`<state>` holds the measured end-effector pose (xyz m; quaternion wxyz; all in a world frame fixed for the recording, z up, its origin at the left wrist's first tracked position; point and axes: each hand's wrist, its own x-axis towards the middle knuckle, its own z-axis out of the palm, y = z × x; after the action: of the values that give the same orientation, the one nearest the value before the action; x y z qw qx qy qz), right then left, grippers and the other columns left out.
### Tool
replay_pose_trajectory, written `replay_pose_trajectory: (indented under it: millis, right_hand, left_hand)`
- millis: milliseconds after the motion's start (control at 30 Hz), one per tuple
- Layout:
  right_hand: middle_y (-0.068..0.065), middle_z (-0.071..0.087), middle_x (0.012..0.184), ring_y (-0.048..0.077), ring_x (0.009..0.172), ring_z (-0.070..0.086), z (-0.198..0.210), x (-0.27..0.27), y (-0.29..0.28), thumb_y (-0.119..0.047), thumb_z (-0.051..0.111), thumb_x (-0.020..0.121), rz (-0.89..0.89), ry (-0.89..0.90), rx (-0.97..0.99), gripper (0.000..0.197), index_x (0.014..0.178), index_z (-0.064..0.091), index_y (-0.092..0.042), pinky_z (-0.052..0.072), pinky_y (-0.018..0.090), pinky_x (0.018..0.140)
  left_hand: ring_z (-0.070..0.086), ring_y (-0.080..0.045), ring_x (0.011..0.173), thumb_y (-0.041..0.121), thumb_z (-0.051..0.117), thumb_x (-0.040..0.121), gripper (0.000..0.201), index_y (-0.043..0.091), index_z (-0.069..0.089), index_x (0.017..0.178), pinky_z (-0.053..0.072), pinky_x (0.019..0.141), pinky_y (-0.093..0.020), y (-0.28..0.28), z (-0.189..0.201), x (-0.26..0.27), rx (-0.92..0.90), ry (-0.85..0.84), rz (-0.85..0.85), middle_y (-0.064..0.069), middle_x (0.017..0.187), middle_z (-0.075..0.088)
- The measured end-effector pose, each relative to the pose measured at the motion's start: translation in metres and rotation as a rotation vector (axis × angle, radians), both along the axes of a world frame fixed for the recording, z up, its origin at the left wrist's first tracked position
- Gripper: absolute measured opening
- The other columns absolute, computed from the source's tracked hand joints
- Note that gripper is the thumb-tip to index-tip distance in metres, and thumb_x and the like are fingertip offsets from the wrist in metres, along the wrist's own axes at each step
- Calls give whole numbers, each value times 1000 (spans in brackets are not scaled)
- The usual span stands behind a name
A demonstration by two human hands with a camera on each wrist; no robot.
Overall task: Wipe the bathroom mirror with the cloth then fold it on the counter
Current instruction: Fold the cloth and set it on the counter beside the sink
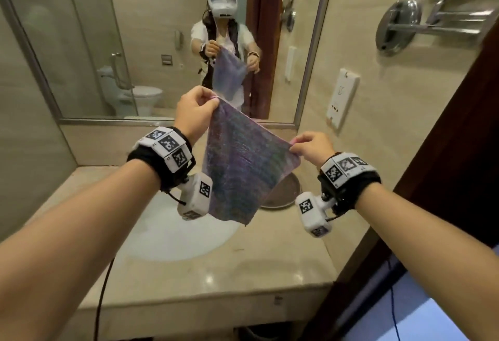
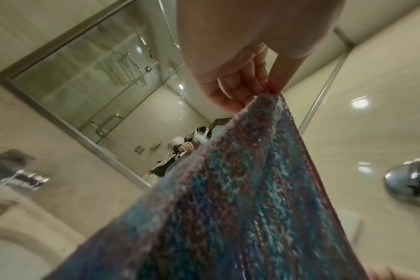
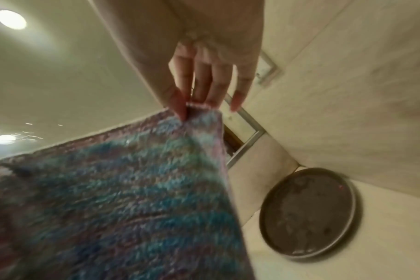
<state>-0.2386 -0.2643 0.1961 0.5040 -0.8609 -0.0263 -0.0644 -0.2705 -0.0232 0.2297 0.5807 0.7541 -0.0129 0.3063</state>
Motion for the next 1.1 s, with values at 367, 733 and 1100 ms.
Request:
replay_pose_trajectory:
  millis: [367, 733, 1100]
  right_hand:
    - [3, 59, 87, 15, 84, 54, -67, 53, -17, 0, 54, 87, -183, -39, -46, 16, 98, 66, -3, 43, 24, 74]
    - [0, 54, 63, 18, 70, 54, -176, 0, -66, 2, 59, 82, 77, 444, -318, 25, 64, 60, -15, 44, 16, 56]
    - [-1, 52, 47, 14, 53, 47, -215, -43, -84, 0, 61, 81, 226, 630, -528, 17, 67, 59, -9, 34, 22, 47]
  left_hand:
    - [51, 9, 43, -8, 52, 88, 32, 18, 48, 68, 40, 49, -7, -6, -115, 60, 8, 219, -108, 0, 66, 51]
    - [53, 2, 52, -3, 56, 88, 27, 17, 54, 70, 42, 54, -10, -11, -224, -1, 279, 715, -373, -2, 66, 54]
    - [60, 4, 52, 2, 55, 90, 19, 13, 55, 74, 42, 52, -10, -27, -268, -52, 396, 992, -528, -3, 70, 62]
